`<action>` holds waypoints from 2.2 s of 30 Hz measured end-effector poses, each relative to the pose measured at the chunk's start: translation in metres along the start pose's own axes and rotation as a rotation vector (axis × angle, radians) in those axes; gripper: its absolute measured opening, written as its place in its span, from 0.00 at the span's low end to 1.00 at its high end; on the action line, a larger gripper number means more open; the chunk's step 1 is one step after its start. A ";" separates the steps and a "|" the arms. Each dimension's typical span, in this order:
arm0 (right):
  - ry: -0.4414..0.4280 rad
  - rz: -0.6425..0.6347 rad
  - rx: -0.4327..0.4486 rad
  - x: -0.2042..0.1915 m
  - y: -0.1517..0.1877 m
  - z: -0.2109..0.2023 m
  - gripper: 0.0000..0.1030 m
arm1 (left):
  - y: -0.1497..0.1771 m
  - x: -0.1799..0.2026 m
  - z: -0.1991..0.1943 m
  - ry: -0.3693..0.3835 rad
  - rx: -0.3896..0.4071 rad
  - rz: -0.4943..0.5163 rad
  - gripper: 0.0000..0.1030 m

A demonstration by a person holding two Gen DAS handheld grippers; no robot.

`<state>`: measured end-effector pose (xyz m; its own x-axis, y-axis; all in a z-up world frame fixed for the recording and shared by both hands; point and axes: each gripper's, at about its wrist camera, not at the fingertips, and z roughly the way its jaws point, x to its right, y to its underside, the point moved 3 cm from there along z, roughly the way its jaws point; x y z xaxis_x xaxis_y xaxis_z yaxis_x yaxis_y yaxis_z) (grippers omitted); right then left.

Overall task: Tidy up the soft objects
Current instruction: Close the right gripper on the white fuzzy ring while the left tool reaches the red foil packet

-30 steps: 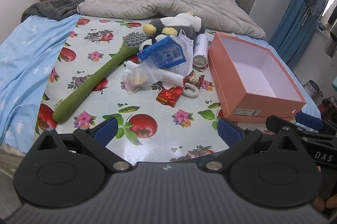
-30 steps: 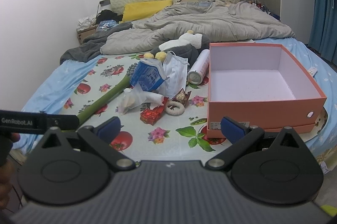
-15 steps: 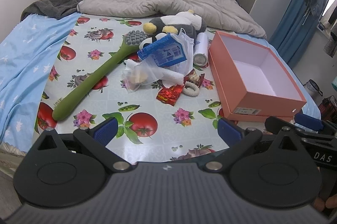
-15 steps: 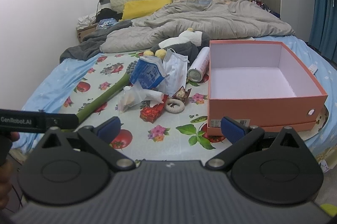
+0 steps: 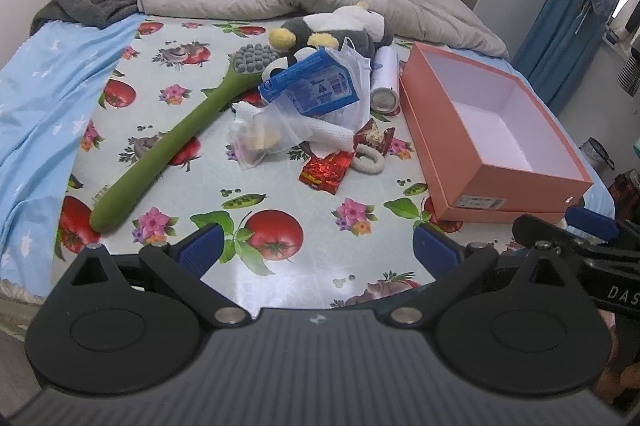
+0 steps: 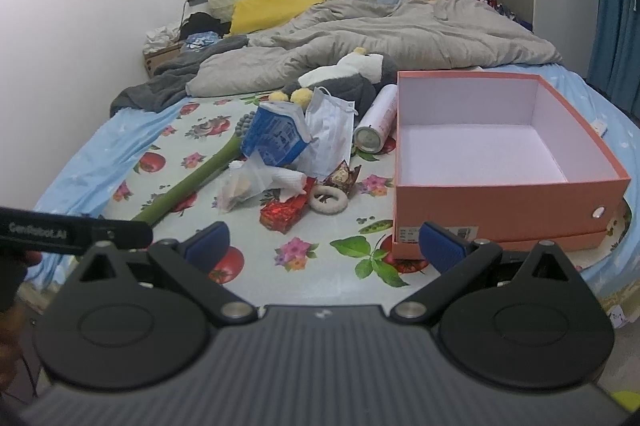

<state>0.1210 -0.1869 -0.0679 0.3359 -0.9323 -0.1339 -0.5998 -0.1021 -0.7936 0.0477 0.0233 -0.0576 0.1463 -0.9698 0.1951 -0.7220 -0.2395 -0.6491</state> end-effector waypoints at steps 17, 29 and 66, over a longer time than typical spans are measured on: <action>-0.050 -0.068 -0.055 -0.012 0.007 0.060 0.64 | -0.025 -0.016 0.074 -0.005 -0.072 -0.007 0.94; -0.042 -0.158 -0.093 -0.021 0.009 0.120 0.52 | -0.041 -0.016 0.138 0.031 -0.123 -0.011 0.88; -0.046 -0.274 -0.151 -0.011 0.017 0.260 0.21 | -0.069 -0.010 0.284 0.148 -0.274 0.056 0.71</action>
<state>0.2953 -0.0880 -0.2340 0.5306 -0.8465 0.0432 -0.5820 -0.4009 -0.7075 0.2882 0.0363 -0.2230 0.0158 -0.9590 0.2831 -0.8842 -0.1456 -0.4438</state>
